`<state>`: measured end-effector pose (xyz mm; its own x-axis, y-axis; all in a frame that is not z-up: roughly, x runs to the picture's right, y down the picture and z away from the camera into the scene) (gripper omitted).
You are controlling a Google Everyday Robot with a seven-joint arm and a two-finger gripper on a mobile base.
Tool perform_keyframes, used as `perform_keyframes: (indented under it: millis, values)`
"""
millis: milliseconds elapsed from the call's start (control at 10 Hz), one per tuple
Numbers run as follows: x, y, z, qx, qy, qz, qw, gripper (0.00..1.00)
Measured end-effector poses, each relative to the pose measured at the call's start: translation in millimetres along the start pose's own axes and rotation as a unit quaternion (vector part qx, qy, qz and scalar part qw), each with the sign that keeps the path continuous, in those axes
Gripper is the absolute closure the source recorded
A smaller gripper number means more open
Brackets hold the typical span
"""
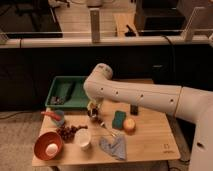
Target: Place banana in metal cup
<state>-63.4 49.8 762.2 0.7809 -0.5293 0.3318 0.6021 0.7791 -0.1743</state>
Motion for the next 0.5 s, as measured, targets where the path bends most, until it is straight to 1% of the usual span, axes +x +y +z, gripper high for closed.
perform_keyframes:
  millis: [200, 400, 500]
  values:
    - [-1.3, 2.2, -5.4, -0.002, 0.005, 0.004, 1.0, 1.0]
    - [-2.6, 0.2, -15.8, -0.003, 0.011, 0.0, 0.9999, 1.0]
    - [-3.1, -0.3, -16.8, -0.003, 0.012, 0.0, 0.9999, 1.0]
